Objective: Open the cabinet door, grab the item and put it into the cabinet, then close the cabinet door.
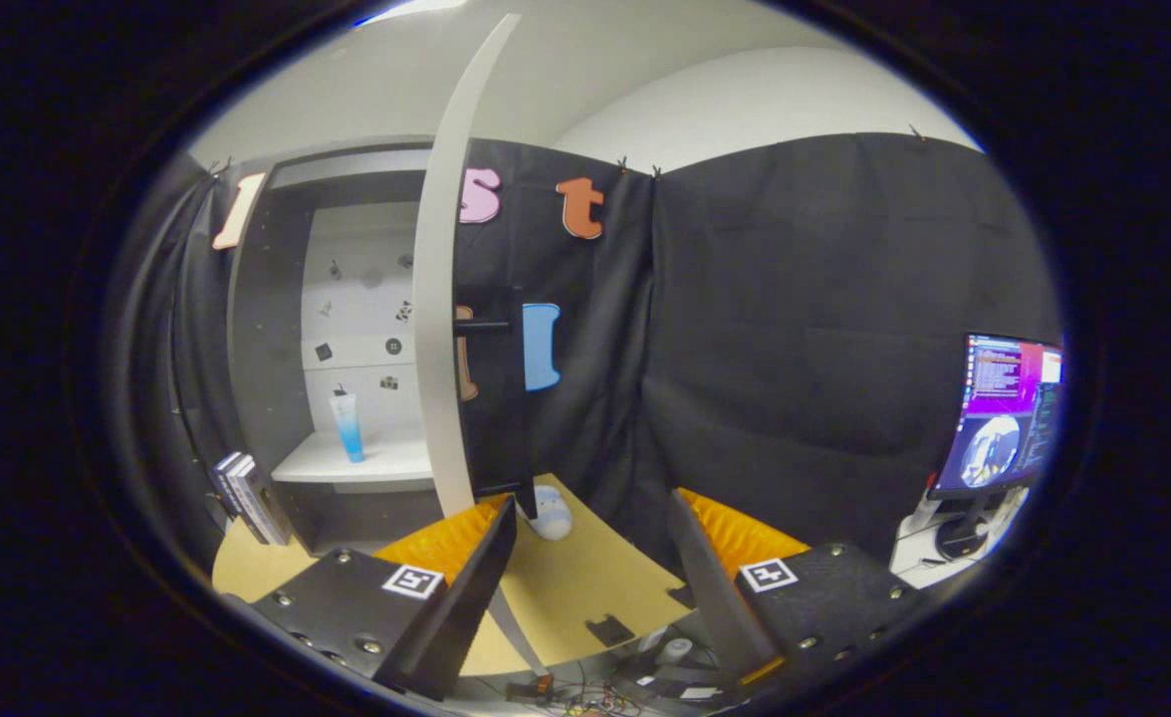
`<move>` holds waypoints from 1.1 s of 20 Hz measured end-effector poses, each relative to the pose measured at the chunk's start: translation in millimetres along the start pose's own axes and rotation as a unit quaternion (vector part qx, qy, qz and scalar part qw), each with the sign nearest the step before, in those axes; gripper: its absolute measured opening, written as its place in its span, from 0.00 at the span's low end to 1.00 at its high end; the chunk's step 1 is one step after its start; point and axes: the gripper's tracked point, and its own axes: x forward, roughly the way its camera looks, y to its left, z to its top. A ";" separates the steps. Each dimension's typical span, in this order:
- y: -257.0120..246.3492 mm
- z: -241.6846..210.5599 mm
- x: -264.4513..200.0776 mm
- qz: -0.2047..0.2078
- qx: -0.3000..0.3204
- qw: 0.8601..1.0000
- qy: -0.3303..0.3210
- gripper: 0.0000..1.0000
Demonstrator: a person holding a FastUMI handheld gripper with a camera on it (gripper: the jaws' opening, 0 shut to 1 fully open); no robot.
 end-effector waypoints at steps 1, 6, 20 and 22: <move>9.7 -1.0 -4.4 0.010 -0.001 1.000 -0.001 0.93; 60.6 -5.1 -18.5 0.067 0.010 0.998 -0.004 0.93; 190.9 -8.8 -12.0 0.191 0.017 0.981 -0.004 0.93; 216.4 -6.2 -7.6 0.221 0.022 0.975 -0.004 0.93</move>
